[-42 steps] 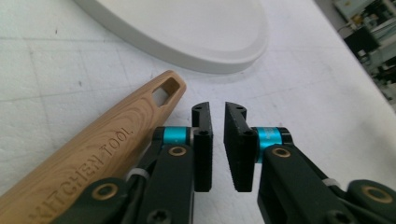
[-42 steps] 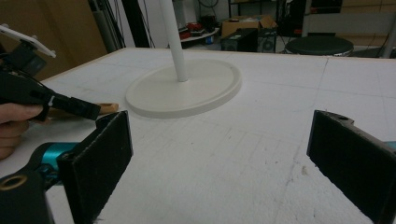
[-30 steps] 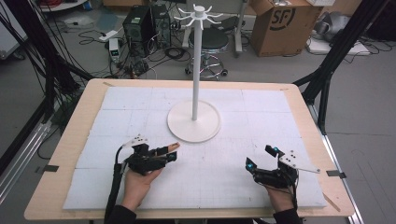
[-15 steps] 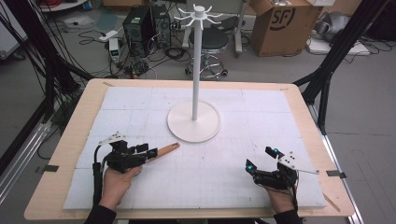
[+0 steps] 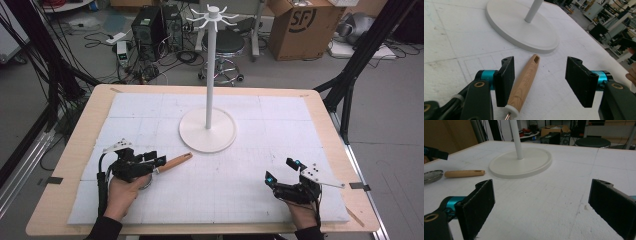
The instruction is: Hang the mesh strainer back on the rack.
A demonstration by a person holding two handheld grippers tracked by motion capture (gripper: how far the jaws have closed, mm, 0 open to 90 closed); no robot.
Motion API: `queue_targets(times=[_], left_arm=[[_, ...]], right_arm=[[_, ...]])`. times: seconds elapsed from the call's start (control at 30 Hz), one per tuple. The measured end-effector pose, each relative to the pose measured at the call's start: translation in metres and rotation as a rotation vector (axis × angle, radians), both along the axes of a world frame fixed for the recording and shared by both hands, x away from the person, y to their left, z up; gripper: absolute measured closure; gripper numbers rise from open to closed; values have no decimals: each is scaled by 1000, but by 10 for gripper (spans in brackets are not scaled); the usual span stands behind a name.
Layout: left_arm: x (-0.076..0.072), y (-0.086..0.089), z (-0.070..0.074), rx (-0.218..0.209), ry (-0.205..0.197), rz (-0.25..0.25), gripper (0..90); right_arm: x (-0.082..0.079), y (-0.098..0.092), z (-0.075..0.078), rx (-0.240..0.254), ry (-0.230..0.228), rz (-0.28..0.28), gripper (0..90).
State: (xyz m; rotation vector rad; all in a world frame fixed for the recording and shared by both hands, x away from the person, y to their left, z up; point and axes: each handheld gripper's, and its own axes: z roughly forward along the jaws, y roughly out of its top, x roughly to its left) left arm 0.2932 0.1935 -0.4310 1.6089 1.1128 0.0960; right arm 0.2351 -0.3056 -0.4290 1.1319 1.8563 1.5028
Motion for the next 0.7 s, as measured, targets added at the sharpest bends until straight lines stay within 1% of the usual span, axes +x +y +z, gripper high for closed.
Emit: queue_targets(times=[0.07, 0.13, 0.17, 0.23, 0.27, 0.33, 0.43, 0.5, 0.57, 0.6, 0.63, 0.67, 0.7], left_arm=[[2, 0, 1, 31, 3, -1, 414], [4, 1, 2, 44, 8, -13, 418], [5, 2, 3, 41, 10, -20, 418], [8, 3, 5, 26, 28, -51, 420], [11, 3, 5, 32, 44, -68, 421], [13, 3, 5, 48, 51, -83, 424], [17, 2, 2, 50, 80, -105, 428], [18, 1, 0, 54, 89, -121, 428], [19, -1, -1, 64, 86, -122, 429], [19, -1, -2, 65, 87, -127, 428], [18, -2, -2, 83, 88, -132, 428], [18, -2, -2, 100, 86, -128, 428], [17, -3, -2, 109, 84, -129, 428]], right_arm=[[-1, 0, 0, 1, 2, -1, 59], [-1, -1, 0, -1, 0, -2, 59], [-2, -1, 0, -2, -1, -2, 59], [-2, -2, 0, -1, -1, -7, 59], [-3, -3, 0, 0, -1, -8, 59], [-3, -5, 0, 2, -1, -11, 59], [-4, -6, 0, 4, -2, -15, 59], [-4, -7, 0, 8, -5, -19, 59], [-3, -8, -1, 11, 5, -22, 59], [-2, -8, -1, 6, -3, -23, 59], [-2, -8, 0, 15, 4, -24, 59], [-1, -7, 0, 17, 0, -24, 59], [-1, -5, 1, 22, 8, -23, 59]])
